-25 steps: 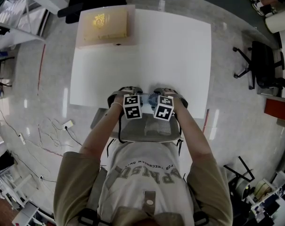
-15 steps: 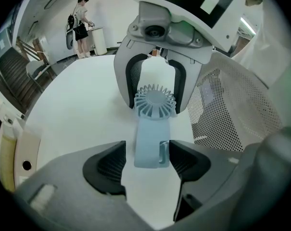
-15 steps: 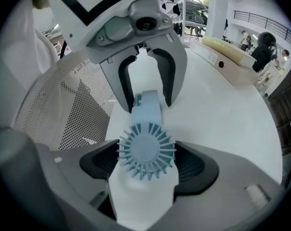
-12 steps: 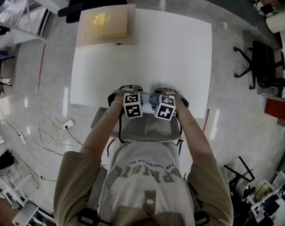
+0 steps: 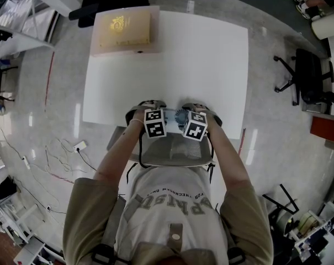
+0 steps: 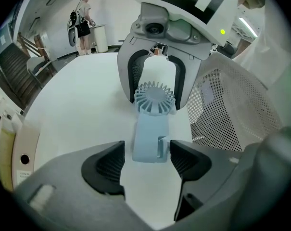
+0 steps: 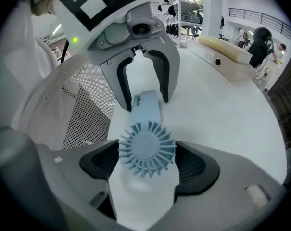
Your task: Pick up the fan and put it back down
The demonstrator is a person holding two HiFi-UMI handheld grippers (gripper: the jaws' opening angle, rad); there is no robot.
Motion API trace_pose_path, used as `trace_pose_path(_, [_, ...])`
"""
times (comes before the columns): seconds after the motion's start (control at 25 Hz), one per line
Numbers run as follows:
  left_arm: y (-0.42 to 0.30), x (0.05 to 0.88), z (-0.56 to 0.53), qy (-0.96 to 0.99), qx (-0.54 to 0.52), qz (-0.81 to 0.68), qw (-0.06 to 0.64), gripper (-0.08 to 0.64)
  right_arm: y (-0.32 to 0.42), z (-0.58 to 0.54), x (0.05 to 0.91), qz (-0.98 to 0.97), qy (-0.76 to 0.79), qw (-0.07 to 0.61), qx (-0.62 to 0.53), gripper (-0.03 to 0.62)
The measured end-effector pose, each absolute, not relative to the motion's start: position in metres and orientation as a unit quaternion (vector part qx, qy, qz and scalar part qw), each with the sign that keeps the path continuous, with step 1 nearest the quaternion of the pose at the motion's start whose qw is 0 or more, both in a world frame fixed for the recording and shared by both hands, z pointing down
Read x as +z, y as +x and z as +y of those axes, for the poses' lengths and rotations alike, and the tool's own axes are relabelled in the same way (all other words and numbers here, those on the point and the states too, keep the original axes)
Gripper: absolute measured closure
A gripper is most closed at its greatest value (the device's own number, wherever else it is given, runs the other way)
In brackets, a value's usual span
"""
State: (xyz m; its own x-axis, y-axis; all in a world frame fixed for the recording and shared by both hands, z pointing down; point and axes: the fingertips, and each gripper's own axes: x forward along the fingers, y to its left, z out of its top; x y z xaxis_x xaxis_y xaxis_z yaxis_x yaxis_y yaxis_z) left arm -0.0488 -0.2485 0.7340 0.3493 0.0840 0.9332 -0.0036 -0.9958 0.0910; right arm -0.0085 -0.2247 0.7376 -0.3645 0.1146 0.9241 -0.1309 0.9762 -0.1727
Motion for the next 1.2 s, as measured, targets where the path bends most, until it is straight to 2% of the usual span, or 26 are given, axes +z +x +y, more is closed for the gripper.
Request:
trace_pose_path(0.28, [-0.058, 0.731, -0.247, 0.821, 0.568, 0.016, 0.055, 0.253, 0.004, -0.230, 0.720, -0.828, 0.036, 0.542, 0.139, 0.239])
trace_pose_path(0.68, [-0.085, 0.723, -0.242, 0.829, 0.546, -0.048, 0.113, 0.252, 0.017, -0.227, 0.701, -0.843, 0.090, 0.512, 0.140, 0.239])
trace_pose_path(1.0, [-0.084, 0.688, -0.247, 0.858, 0.458, -0.161, 0.168, 0.252, 0.027, -0.239, 0.665, -0.869, 0.202, 0.429, 0.139, 0.241])
trace_pose_path(1.2, [-0.083, 0.671, -0.242, 0.862, 0.422, -0.223, 0.172, 0.252, 0.028, -0.246, 0.638, -0.875, 0.288, 0.363, 0.136, 0.241])
